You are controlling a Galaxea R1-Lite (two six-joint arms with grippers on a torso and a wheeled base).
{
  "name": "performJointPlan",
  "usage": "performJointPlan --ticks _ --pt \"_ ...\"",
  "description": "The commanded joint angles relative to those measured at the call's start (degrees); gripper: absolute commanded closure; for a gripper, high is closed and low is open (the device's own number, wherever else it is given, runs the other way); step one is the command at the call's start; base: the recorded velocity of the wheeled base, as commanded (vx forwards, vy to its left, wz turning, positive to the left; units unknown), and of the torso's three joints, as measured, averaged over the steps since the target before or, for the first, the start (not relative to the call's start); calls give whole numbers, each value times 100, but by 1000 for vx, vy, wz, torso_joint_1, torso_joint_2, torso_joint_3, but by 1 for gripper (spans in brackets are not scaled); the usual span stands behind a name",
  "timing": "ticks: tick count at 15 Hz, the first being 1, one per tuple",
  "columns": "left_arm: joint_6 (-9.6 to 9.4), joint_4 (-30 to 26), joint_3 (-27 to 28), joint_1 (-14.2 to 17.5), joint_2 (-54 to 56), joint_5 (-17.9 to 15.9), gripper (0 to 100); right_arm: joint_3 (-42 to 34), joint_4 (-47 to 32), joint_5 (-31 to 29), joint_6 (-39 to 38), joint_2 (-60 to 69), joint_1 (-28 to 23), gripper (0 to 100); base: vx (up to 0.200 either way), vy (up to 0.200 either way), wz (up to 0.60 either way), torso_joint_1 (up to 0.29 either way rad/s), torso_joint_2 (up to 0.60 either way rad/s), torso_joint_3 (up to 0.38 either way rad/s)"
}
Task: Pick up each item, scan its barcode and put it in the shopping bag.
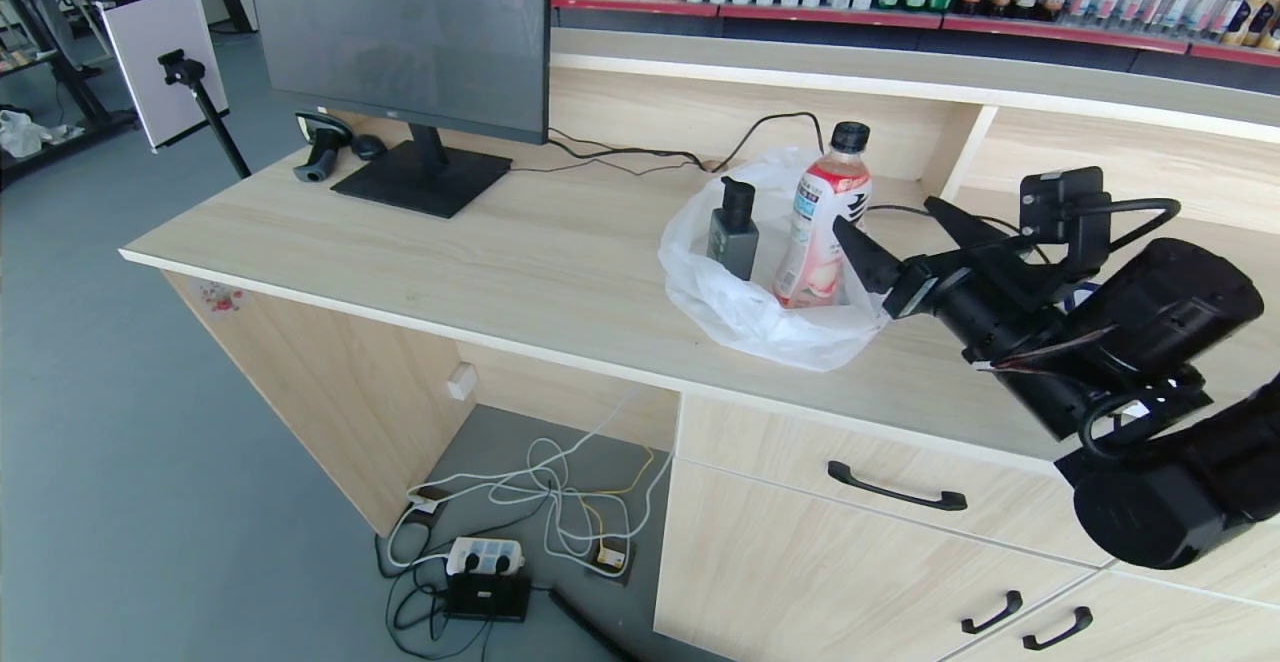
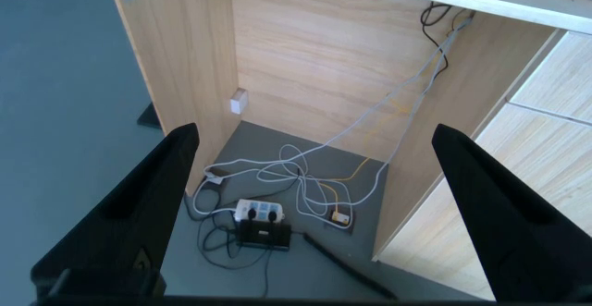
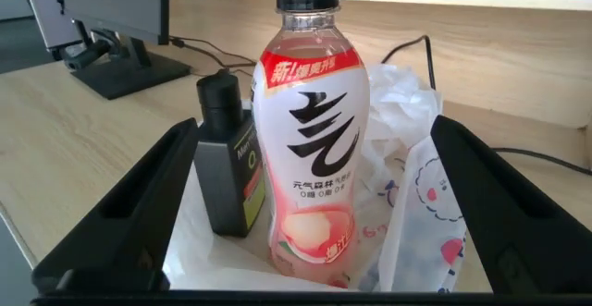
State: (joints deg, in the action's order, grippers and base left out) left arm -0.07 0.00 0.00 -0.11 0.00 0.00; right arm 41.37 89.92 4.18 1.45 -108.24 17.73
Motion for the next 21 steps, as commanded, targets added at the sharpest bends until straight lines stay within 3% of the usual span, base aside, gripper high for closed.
performJointPlan --ticks 1,10,14,16,18,21 --pt "-1 0 0 2 0 0 0 -675 8 4 4 840 91 0 0 0 0 0 0 0" --pt "7 0 0 11 0 0 0 -3953 8 4 347 3178 187 0 0 0 0 0 0 0" --pt "7 0 0 2 0 0 0 -4137 -36 4 356 3828 187 0 0 0 0 0 0 0" --pt "16 0 0 2 0 0 0 -4137 -502 4 365 4171 196 0 0 0 0 0 0 0" --pt "7 0 0 11 0 0 0 -4137 -1969 4 365 5023 284 0 0 0 0 0 0 0" --pt "7 0 0 2 0 0 0 -4129 -4817 13 558 6887 451 0 0 0 0 0 0 0"
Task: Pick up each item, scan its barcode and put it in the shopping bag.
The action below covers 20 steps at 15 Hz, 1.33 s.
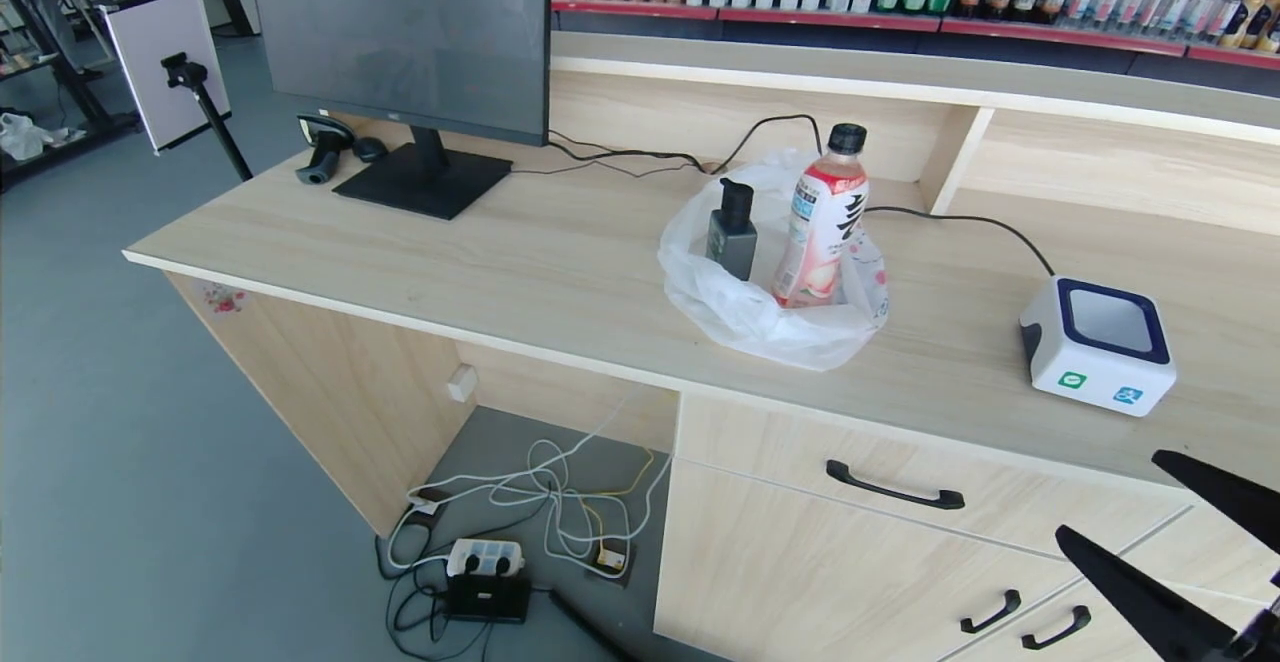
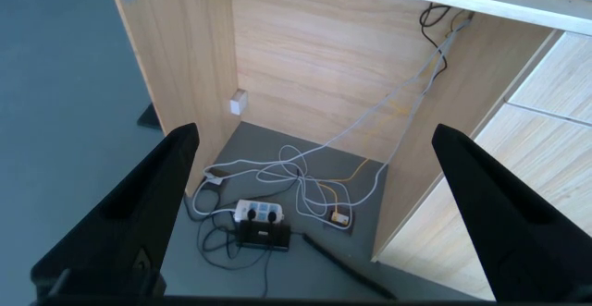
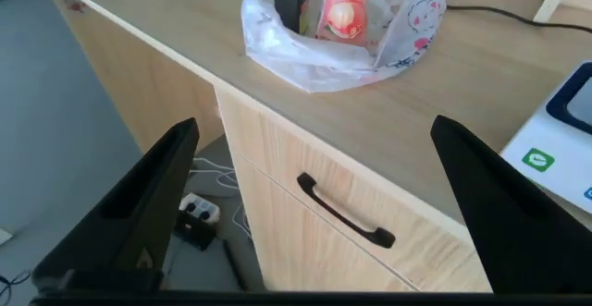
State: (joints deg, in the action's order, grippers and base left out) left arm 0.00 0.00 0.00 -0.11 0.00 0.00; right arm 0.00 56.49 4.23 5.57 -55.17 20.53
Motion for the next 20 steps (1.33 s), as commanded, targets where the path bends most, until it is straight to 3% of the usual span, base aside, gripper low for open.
performJointPlan --ticks 1,3,7,11,13,14,19,20 --pt "9 0 0 11 0 0 0 9 -2415 8 357 2274 452 0 0 0 0 0 0 0" --pt "9 0 0 2 0 0 0 18 -3716 8 471 3267 593 0 0 0 0 0 0 0" --pt "0 0 0 2 0 0 0 26 -5473 -1 427 4920 584 0 0 0 0 0 0 0" --pt "0 0 0 2 0 0 0 18 -5517 -80 199 4893 232 0 0 0 0 0 0 0" --pt "0 0 0 2 0 0 0 0 -5614 -203 -74 4621 -480 0 0 0 0 0 0 0" --pt "0 0 0 2 0 0 0 0 -5623 -203 -126 4630 -603 0 0 0 0 0 0 0" --pt "0 0 0 2 0 0 0 9 -5623 -520 -56 4973 -787 0 0 0 0 0 0 0" --pt "0 0 0 2 0 0 0 9 -5623 -528 -74 4973 -1016 0 0 0 0 0 0 0"
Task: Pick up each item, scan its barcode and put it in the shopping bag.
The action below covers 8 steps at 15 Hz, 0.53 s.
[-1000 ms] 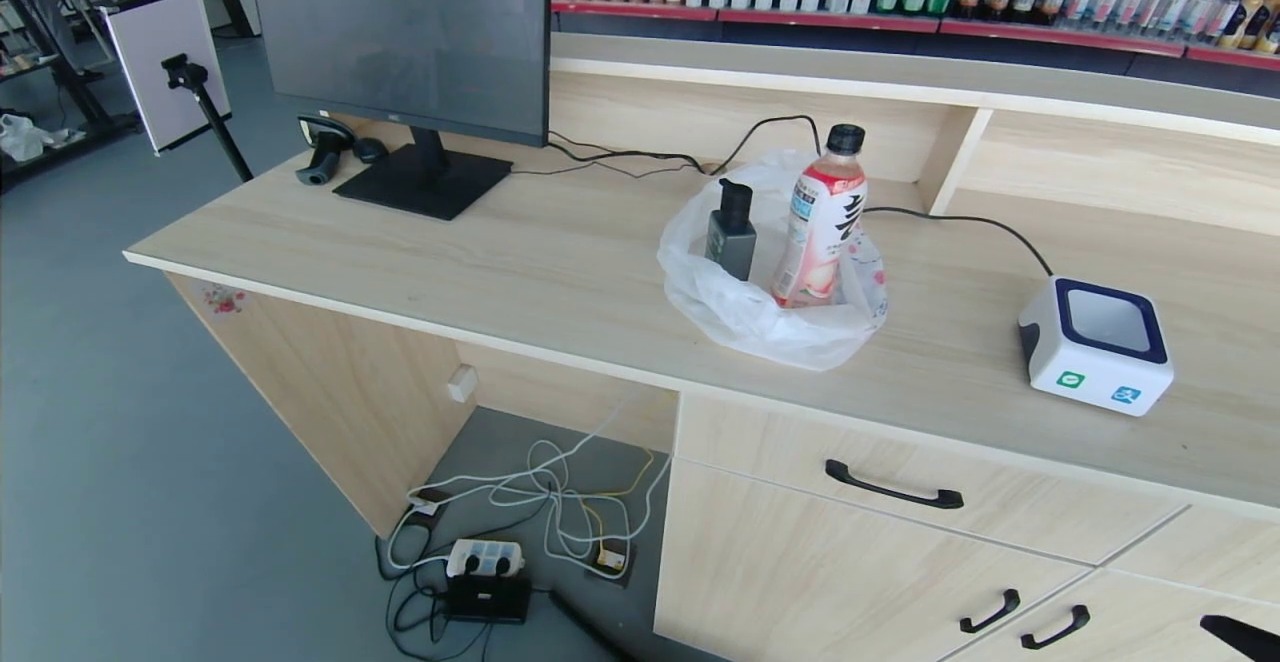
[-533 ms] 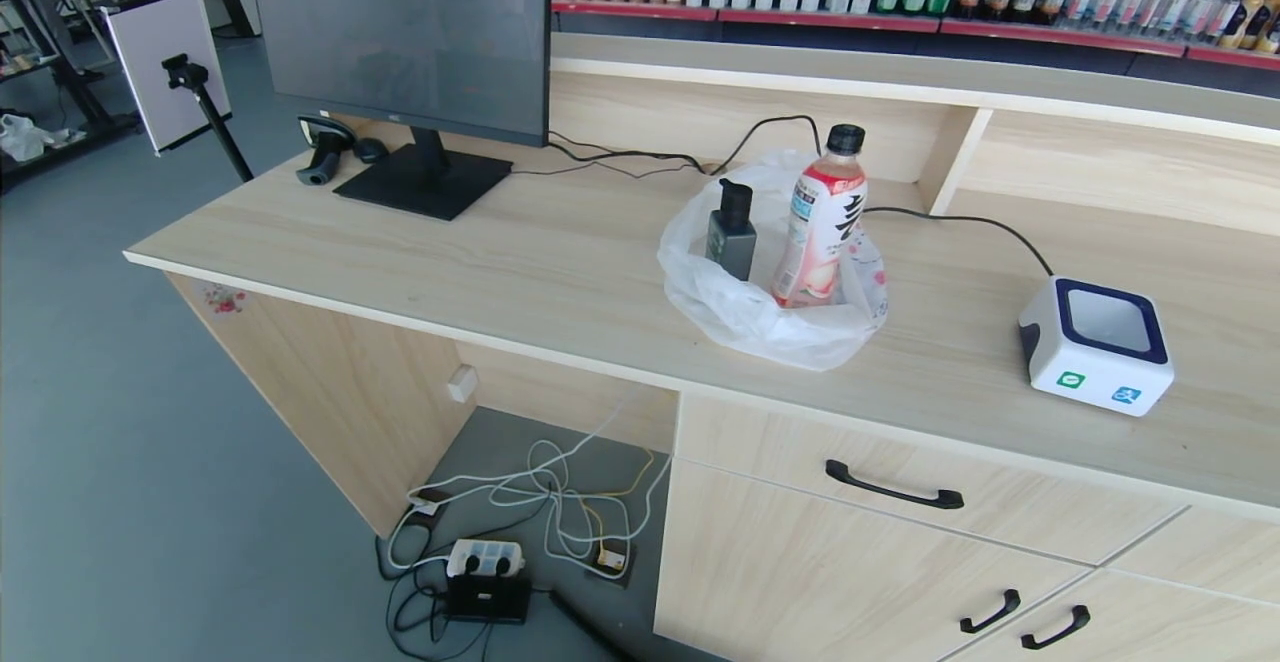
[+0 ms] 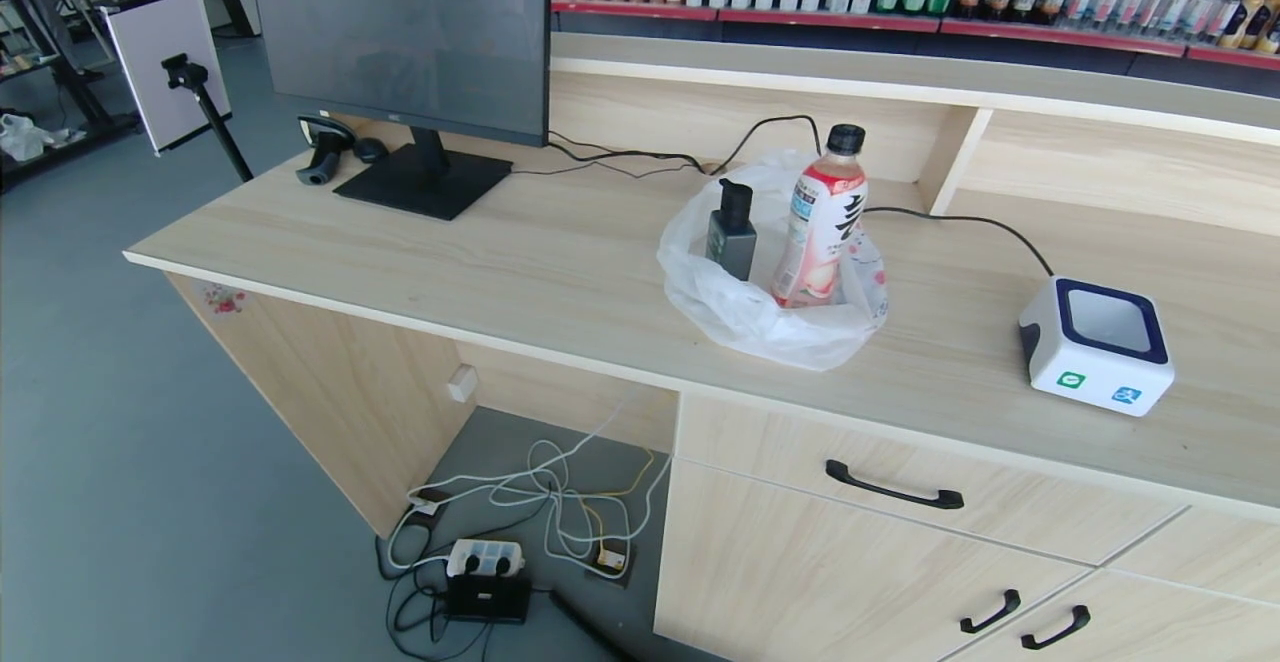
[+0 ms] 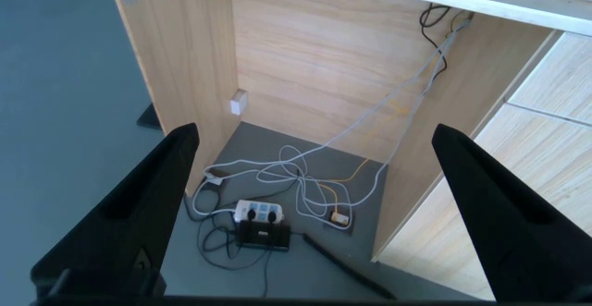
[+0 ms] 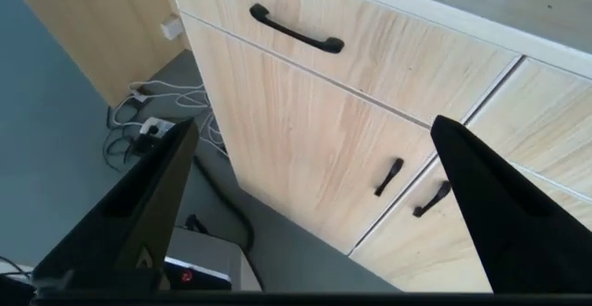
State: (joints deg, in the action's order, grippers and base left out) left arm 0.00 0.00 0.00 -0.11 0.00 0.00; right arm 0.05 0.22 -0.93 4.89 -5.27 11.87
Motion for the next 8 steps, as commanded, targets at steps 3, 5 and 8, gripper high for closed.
performJointPlan --ticks 3,5,8 --pt "0 0 0 11 0 0 0 13 -13 -39 -137 -18 -344 0 0 0 0 0 0 0" --pt "0 0 0 2 0 0 0 4 -13 -57 -260 -9 -493 0 0 0 0 0 0 0" --pt "0 0 0 2 0 0 0 4 -13 -57 -164 -18 -572 0 0 0 0 0 0 0"
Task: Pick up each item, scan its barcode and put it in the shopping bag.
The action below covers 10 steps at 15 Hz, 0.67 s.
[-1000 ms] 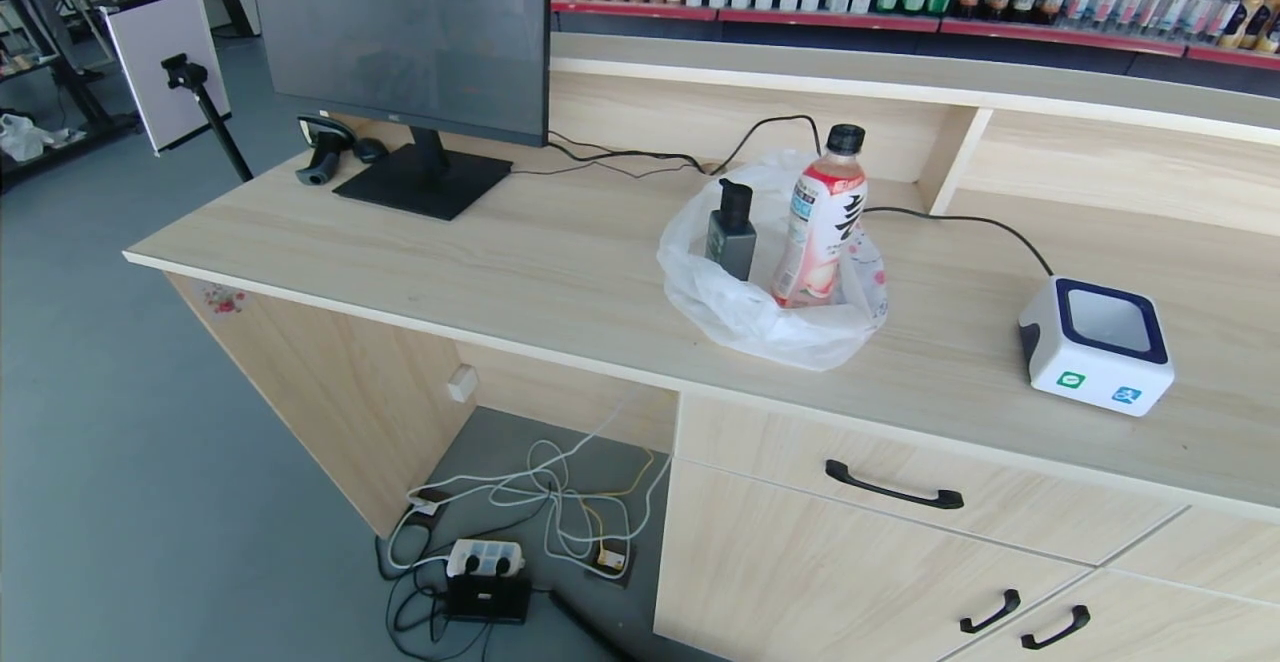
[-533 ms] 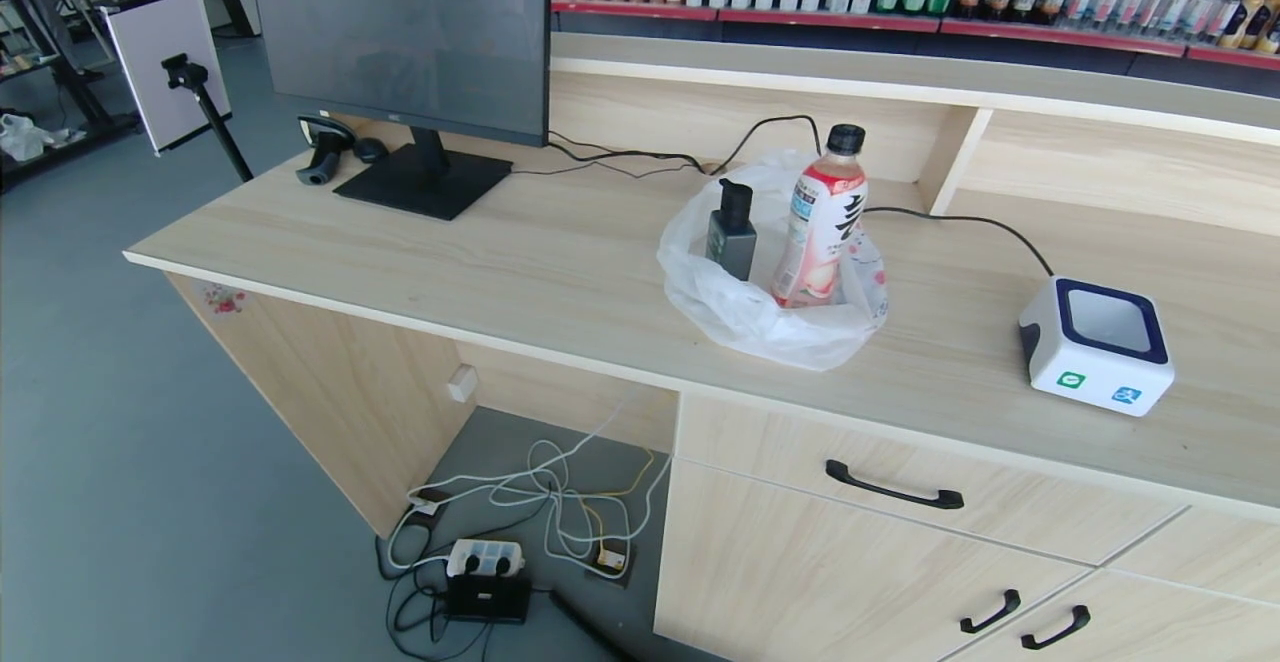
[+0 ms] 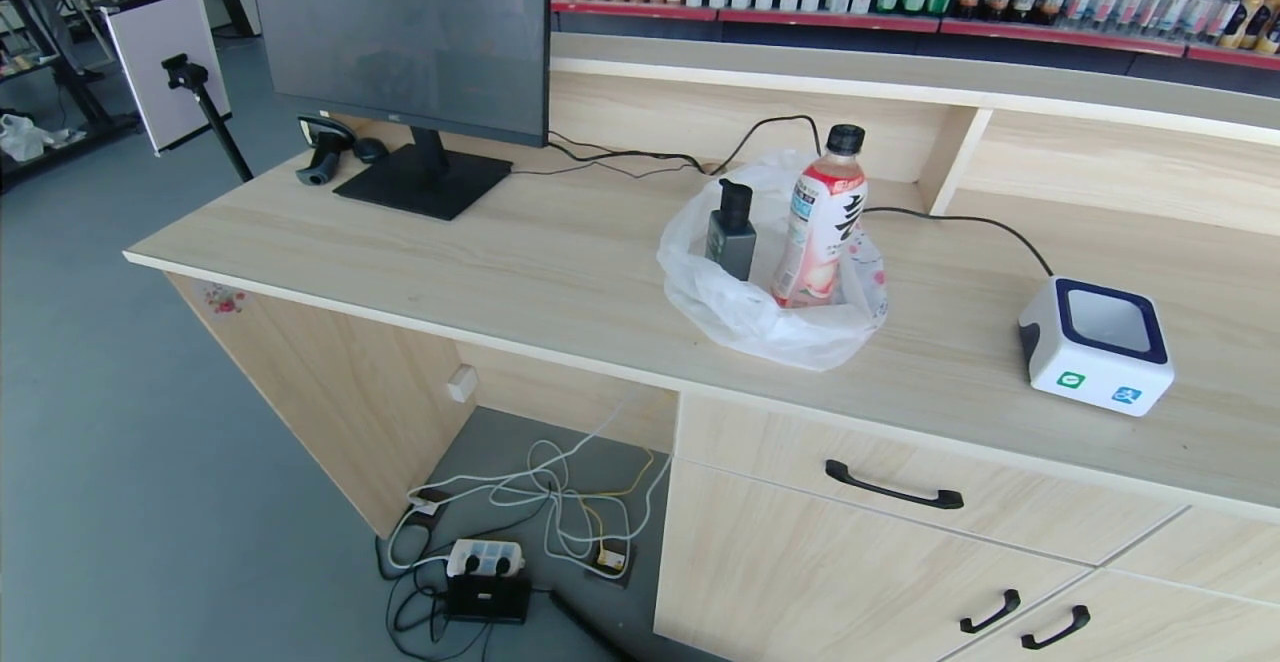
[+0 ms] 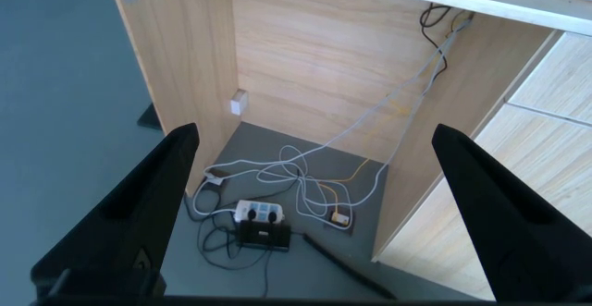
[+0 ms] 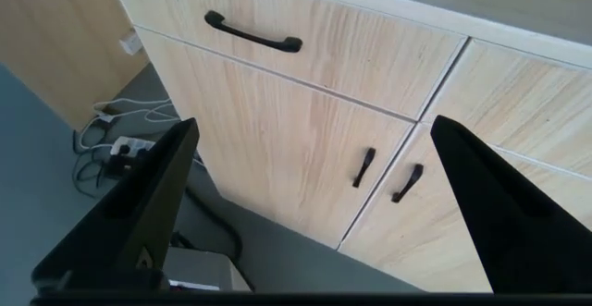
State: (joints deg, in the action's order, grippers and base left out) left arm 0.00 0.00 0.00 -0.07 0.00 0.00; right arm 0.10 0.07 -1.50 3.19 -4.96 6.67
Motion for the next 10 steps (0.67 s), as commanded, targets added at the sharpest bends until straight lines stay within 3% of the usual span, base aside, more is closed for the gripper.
performJointPlan --ticks 1,4,10 --pt "0 0 0 -1 0 0 0 -1 1 1 6 -22 -315 0 0 0 0 0 0 0" --pt "-26 0 0 -1 0 -9 0 -1 10 18 85 452 -632 0 0 0 0 0 0 0" --pt "-26 -26 0 -1 0 0 0 8 -7 9 -117 496 -667 0 0 0 0 0 0 0"
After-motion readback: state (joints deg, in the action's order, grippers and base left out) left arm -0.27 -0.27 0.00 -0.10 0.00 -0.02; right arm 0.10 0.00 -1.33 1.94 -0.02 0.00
